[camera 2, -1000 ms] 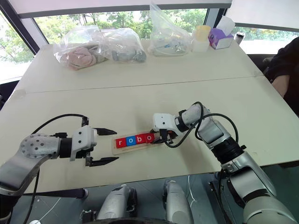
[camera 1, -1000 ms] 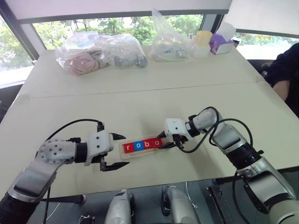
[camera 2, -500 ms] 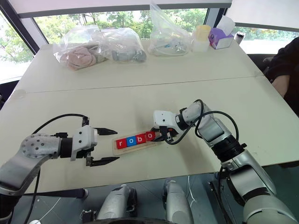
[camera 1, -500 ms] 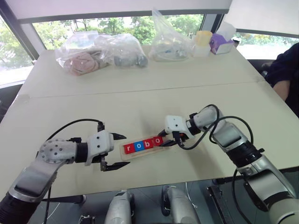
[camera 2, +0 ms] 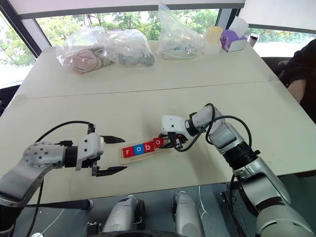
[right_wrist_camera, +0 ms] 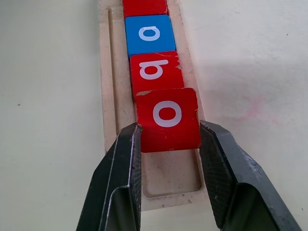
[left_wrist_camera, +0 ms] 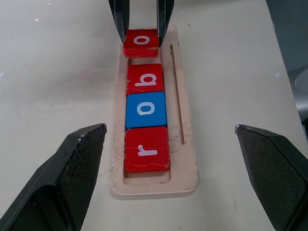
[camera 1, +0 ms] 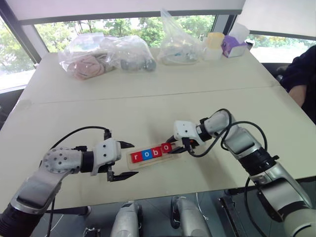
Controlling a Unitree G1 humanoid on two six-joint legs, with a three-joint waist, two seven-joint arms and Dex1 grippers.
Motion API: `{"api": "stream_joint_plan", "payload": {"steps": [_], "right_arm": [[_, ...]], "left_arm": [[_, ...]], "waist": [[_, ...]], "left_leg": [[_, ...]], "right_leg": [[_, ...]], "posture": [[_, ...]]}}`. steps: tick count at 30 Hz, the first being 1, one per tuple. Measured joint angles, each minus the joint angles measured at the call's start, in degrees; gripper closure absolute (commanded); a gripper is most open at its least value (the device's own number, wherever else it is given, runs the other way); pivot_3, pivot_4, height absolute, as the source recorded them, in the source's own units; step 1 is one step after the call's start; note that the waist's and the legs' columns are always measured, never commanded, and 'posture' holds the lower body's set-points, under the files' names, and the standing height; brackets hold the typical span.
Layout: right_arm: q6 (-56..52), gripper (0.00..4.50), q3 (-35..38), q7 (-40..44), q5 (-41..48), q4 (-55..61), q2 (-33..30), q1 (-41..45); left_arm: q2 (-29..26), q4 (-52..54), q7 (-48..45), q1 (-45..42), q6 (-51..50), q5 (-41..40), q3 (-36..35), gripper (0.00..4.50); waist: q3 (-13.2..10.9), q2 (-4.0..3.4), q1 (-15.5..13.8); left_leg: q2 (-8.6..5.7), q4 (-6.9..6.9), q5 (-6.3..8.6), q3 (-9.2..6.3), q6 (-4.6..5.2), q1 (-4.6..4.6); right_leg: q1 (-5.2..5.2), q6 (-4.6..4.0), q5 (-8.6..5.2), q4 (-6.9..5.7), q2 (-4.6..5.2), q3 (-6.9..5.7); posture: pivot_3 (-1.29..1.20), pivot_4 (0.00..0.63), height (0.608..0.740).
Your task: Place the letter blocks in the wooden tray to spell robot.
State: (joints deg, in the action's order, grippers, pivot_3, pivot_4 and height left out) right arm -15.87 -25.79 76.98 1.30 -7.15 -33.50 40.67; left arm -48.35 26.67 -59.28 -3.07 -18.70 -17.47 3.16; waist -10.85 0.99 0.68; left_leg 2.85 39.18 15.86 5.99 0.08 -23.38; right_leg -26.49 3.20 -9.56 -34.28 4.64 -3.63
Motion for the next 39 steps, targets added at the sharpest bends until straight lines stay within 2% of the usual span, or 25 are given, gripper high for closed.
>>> {"api": "stream_joint_plan", "payload": {"steps": [1,2,6,7,12,16,19,30,39], "right_arm": [[0.01,3.37,0.00,0.01,-0.03,-0.05,0.01,0.00],[0.04,2.33,0.00,0.02,-0.05,-0.11,0.01,0.00],[0.03,0.35,0.00,0.18,-0.05,-0.13,0.01,0.00],[0.01,0.05,0.00,0.27,-0.05,-0.13,0.01,0.00],[-0.13,0.05,0.17,0.18,0.06,0.16,0.12,0.01],[-2.16,0.05,3.68,-3.79,1.03,0.02,2.24,2.53],[-3.16,0.05,5.96,-4.56,1.55,0.83,1.17,3.73],[-7.58,0.05,5.50,-2.32,3.05,7.56,-1.45,-1.65],[-4.80,0.05,3.59,-5.01,0.95,5.49,-1.30,-3.63]], "left_arm": [[0.00,0.00,0.09,0.00,0.00,0.00,0.00,0.00],[0.00,0.00,0.14,0.00,0.00,0.00,0.00,0.00],[0.00,0.00,0.21,0.01,0.00,0.00,0.00,0.00],[-0.01,0.00,0.22,0.01,0.00,0.00,0.00,0.00],[-0.01,0.00,0.20,-0.01,0.00,0.00,0.01,0.00],[0.07,-0.01,0.19,-0.46,0.00,0.02,0.34,0.00],[0.13,-0.01,0.19,-0.80,0.01,0.01,0.41,0.00],[0.25,-0.11,0.17,-1.17,0.01,0.02,0.56,0.00],[0.23,-0.11,0.09,-1.16,0.00,0.01,0.56,0.00]], "waist": [[0.00,0.00,0.00],[0.00,0.00,0.00],[0.00,0.00,0.02],[0.00,0.00,0.01],[0.00,0.00,0.02],[-0.01,-0.01,0.08],[0.00,-0.01,-0.11],[0.00,-0.01,0.08],[0.00,0.00,-0.04]], "left_leg": [[0.00,0.00,0.00,0.00,0.00,0.00],[0.00,0.00,0.00,0.00,0.00,0.00],[0.00,0.00,0.00,0.00,0.00,0.00],[0.00,0.00,0.00,0.00,0.00,0.00],[0.00,0.00,0.00,0.00,0.00,0.00],[0.00,0.00,-0.01,0.02,-0.01,0.00],[0.00,-0.01,-0.01,-0.02,-0.01,0.00],[0.01,-0.01,-0.01,-0.02,-0.01,0.02],[-0.01,-0.01,-0.01,0.01,-0.01,-0.01]], "right_leg": [[0.00,0.00,0.00,0.00,0.00,0.00],[0.00,0.00,0.00,0.00,0.00,0.00],[0.00,0.00,0.00,0.00,0.00,0.00],[0.00,0.00,0.00,0.00,0.00,0.00],[0.00,0.00,0.00,0.00,0.00,0.00],[-0.03,0.00,0.01,-0.03,0.00,0.01],[0.00,0.00,0.00,-0.02,0.00,-0.01],[-0.02,0.00,0.00,-0.05,-0.03,-0.01],[-0.01,0.00,0.00,-0.01,0.00,0.00]], "posture": [[0.00,0.150,0.740],[0.00,0.150,0.740],[0.00,0.150,0.740],[0.00,0.150,0.740],[0.00,0.150,0.740],[0.00,0.150,0.740],[0.00,0.150,0.740],[0.00,0.150,0.740],[0.00,0.150,0.740]]}}
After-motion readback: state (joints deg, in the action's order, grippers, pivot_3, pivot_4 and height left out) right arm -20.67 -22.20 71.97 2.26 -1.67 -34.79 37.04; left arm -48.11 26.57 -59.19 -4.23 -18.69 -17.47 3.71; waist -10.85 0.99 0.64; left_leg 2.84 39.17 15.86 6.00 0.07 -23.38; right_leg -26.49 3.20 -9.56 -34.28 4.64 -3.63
